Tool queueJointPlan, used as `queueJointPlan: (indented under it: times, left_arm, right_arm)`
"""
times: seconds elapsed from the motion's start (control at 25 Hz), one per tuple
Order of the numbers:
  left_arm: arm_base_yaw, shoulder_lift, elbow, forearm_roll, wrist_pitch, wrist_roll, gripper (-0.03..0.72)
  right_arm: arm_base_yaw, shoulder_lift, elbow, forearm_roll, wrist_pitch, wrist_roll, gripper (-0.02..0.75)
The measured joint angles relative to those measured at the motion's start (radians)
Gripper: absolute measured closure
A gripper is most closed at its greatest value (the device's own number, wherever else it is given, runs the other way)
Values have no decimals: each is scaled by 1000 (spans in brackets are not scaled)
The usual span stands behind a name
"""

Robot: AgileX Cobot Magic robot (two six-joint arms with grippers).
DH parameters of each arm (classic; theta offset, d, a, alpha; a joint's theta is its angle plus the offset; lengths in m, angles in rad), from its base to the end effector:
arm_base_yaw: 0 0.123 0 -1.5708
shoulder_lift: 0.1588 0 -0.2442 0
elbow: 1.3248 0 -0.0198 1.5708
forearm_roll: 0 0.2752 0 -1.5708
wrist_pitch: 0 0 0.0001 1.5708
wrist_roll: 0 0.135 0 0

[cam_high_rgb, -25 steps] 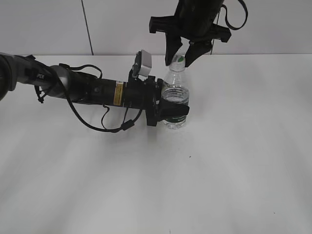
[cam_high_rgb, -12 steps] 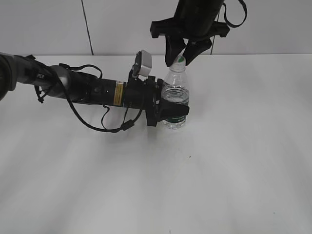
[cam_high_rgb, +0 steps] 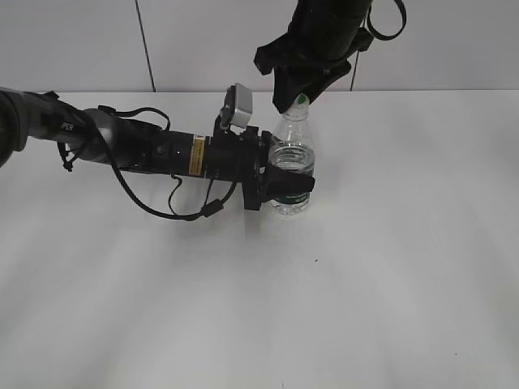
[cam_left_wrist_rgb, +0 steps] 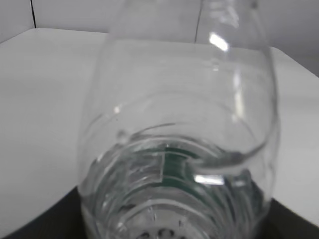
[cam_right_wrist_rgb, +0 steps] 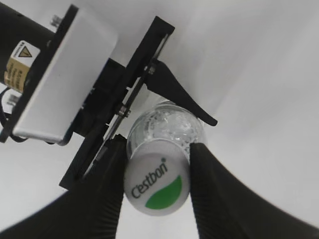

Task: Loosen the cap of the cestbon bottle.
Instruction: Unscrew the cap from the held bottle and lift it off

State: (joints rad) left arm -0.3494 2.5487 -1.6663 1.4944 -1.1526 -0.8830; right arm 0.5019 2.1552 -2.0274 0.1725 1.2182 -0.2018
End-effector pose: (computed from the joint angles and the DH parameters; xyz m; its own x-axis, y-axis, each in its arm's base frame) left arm 0.4028 -0.2776 0.0105 -0.0806 0.2402 -0.9674 0.9967 0.0214 -0.0777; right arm 0.4125 0.2512 0.1848 -0.7514 -0.5713 -0.3301 -0.6313 0.7681 0.1075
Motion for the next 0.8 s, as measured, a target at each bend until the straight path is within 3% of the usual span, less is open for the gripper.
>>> queueJointPlan:
  times: [0.8]
  left_arm:
    - [0,0,0,1,-3,1,282]
  right_arm:
    - [0,0,-2,6,1,-584,438]
